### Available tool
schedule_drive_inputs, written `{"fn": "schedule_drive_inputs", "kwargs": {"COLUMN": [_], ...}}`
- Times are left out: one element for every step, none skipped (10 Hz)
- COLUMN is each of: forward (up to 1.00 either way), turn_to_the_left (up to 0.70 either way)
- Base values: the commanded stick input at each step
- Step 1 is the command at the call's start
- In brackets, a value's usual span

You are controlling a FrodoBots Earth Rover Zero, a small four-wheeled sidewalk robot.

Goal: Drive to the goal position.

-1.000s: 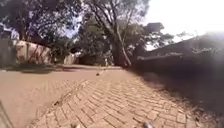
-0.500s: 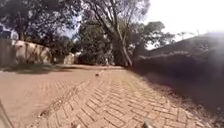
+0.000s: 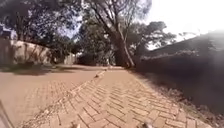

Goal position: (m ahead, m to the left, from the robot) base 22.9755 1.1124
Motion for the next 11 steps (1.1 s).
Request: {"fn": "schedule_drive_inputs", "kwargs": {"forward": [0.70, 0.70, 0.70, 0.70, 0.70, 0.70, 0.70, 0.70, 0.70, 0.70, 0.70], "turn_to_the_left": [0.00, 0.00, 0.00, 0.00, 0.00, 0.00, 0.00, 0.00, 0.00, 0.00, 0.00]}}
